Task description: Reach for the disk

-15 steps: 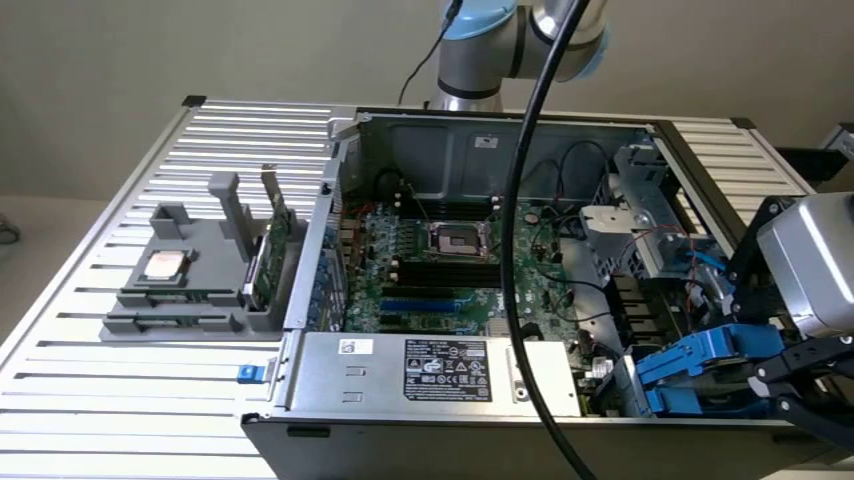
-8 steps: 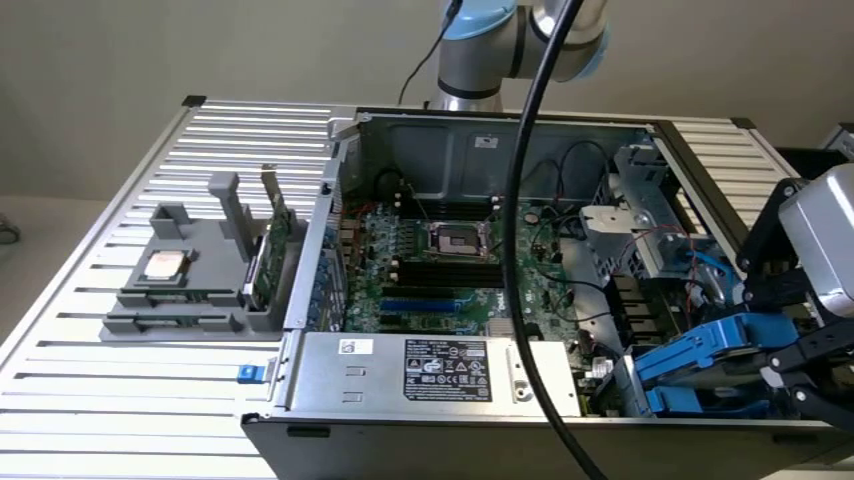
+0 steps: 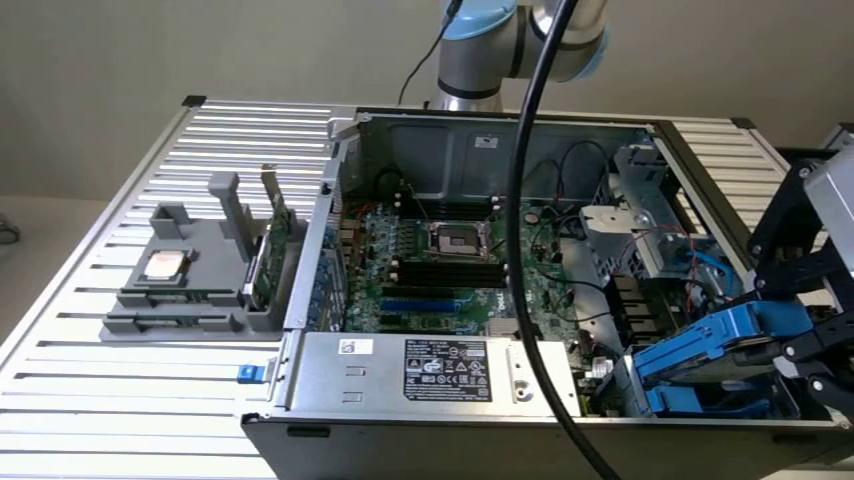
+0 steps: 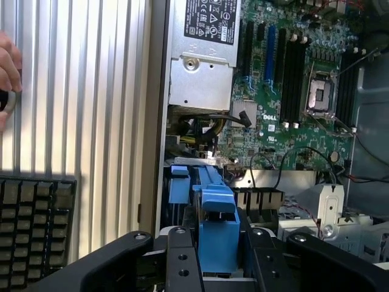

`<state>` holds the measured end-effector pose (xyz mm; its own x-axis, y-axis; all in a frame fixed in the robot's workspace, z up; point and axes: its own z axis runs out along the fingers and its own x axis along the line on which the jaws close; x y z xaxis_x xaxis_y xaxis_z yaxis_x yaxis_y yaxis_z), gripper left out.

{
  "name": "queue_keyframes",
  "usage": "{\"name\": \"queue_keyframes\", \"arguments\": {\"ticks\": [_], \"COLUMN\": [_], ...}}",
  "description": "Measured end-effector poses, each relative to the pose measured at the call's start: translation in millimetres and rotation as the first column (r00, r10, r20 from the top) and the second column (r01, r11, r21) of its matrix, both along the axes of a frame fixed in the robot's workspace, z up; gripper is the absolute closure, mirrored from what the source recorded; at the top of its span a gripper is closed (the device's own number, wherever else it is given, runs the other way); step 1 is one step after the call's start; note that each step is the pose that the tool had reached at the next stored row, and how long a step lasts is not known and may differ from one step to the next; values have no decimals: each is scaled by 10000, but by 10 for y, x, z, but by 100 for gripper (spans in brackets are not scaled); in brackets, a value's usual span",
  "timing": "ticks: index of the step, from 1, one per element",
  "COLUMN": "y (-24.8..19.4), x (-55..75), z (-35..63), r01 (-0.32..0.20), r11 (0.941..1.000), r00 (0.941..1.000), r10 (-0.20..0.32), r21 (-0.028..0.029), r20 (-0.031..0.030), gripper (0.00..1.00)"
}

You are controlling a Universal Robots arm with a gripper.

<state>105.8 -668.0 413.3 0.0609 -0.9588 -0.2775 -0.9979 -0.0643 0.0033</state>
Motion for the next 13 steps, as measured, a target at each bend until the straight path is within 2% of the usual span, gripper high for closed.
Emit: {"name": "queue_keyframes", "arguments": {"ticks": [4,10,13], "y": [5,73,91], "x": [4,6,6], "z": [-1,-21,-37], "r01": [-42,-128,-300], "r11": [10000,9999,9995], "r00": [10000,9999,9995], "r10": [42,128,300], "r21": [12,28,32], "r20": [-1,-2,0], "gripper": [66,66,66]}}
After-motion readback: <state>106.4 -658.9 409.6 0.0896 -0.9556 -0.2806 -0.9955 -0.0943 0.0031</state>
